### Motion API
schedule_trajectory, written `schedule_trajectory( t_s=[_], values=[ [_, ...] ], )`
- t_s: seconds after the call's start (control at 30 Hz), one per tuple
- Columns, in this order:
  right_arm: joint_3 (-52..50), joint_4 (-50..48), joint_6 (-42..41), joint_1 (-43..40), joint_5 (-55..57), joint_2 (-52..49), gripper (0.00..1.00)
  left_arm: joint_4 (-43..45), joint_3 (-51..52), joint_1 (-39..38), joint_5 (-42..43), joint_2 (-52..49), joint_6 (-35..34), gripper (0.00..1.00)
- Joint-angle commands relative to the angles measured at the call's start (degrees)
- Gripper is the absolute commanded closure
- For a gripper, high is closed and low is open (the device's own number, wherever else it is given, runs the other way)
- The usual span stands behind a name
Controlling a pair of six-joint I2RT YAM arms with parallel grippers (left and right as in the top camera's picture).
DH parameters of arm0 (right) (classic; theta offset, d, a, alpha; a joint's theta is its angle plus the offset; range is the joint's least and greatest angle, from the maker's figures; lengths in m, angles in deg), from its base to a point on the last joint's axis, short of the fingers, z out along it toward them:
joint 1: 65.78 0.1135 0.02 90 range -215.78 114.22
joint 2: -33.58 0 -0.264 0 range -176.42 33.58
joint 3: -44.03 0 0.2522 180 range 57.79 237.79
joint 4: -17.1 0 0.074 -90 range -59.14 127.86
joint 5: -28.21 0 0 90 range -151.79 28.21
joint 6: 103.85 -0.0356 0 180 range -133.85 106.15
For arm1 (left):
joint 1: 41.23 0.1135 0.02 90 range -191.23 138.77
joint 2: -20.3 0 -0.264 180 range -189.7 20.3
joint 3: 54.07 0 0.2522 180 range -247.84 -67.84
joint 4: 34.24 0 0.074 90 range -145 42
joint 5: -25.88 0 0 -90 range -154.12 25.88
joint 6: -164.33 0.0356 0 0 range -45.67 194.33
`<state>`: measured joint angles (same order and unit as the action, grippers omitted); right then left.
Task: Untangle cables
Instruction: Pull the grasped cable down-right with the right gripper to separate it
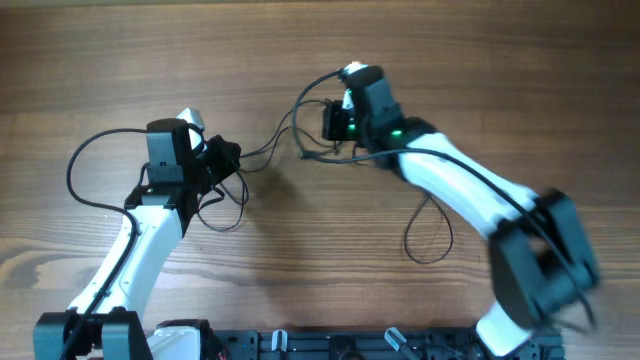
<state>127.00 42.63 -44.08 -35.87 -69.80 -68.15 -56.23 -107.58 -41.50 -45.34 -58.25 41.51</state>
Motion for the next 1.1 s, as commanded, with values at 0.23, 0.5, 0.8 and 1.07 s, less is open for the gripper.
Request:
schedule_trajectory(
  t_s=[0.23,0.5,0.8,1.07],
  values=[
    [0.5,36.3,-8.3,-2.4,16.0,21.6,0.96,0.0,0.1,-0.2,-1.6,-0.3,0.9,0.92],
    [-3.8,48.7,-25.9,-2.4,17.1,21.2,0.96,0.0,0.1,-0.2,-1.5,-0.3,0.9,0.92],
    [-16.7,39.6,-25.9,-2.4,8.5,20.7,0.95,0.0,0.1,-0.2,-1.5,-0.3,0.9,0.91],
    [-23.9,32.9,-25.9,-2.4,2.8,20.6,0.23,0.0,0.1,-0.2,-1.5,-0.3,0.9,0.91]
  ],
)
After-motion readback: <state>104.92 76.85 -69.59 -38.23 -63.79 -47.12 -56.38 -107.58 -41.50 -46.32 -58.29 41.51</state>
